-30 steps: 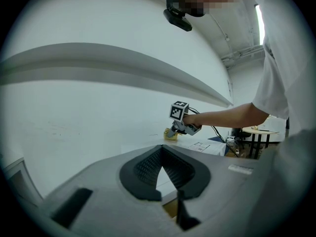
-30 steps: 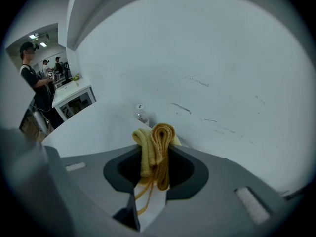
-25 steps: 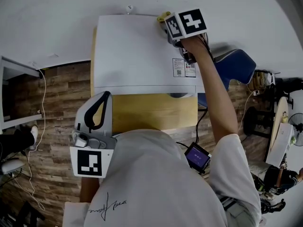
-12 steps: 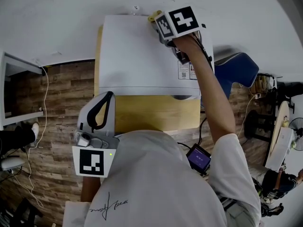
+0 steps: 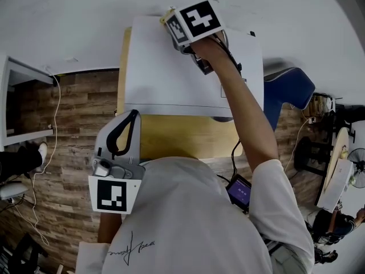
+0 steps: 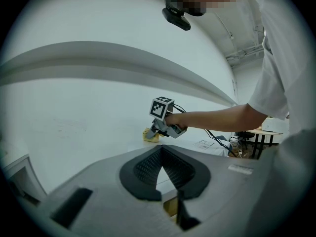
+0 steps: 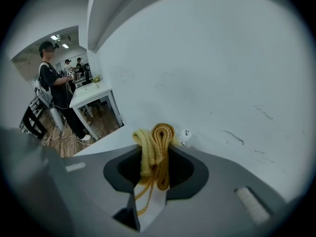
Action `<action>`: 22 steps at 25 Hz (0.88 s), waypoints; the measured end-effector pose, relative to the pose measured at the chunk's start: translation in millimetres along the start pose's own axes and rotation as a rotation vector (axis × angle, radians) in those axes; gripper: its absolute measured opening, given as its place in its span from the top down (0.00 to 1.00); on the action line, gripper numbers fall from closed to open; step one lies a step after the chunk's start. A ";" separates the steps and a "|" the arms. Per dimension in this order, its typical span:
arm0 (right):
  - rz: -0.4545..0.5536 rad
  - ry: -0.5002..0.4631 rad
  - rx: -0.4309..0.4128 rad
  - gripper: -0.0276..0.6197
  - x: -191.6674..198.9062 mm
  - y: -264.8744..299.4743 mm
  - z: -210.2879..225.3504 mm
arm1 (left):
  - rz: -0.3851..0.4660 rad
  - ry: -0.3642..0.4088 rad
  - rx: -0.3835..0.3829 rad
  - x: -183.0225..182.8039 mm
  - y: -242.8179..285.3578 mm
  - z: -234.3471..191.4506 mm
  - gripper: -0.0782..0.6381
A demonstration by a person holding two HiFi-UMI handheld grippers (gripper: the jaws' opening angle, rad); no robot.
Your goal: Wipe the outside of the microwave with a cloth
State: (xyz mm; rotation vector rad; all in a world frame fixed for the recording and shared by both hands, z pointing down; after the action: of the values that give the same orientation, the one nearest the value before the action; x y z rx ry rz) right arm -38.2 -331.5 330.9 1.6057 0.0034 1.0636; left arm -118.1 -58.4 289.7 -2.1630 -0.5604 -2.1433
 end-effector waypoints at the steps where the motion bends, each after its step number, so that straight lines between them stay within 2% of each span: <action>1: 0.002 -0.002 -0.008 0.78 -3.0 2.8 -3.1 | 0.000 -0.002 -0.004 0.3 -0.2 -1.2 0.90; 14: 0.041 -0.045 -0.115 0.77 -37.5 34.4 -52.5 | 0.001 -0.017 -0.038 0.4 -5.5 -12.6 0.90; 20: 0.063 -0.046 -0.287 0.77 -34.9 29.5 -90.1 | 0.009 -0.023 -0.032 -1.0 -8.5 -7.7 0.90; 22: 0.073 -0.053 -0.303 0.77 -30.5 19.4 -92.2 | 0.018 -0.024 -0.022 -3.6 -7.1 -2.6 0.90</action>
State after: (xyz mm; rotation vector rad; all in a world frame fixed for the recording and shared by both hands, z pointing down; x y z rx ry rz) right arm -123.6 -282.1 321.3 1.3665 -0.2429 1.0236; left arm -122.5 -53.2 284.8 -2.1996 -0.5191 -2.1268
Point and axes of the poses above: the fingertips, and each gripper's own axes: y forward along the fingers, z to its right, x out of its underside, the point moved 4 cm from there along -y, backward along the fingers, and after that the axes turned 8 degrees about -x, right-handed, at the moved point
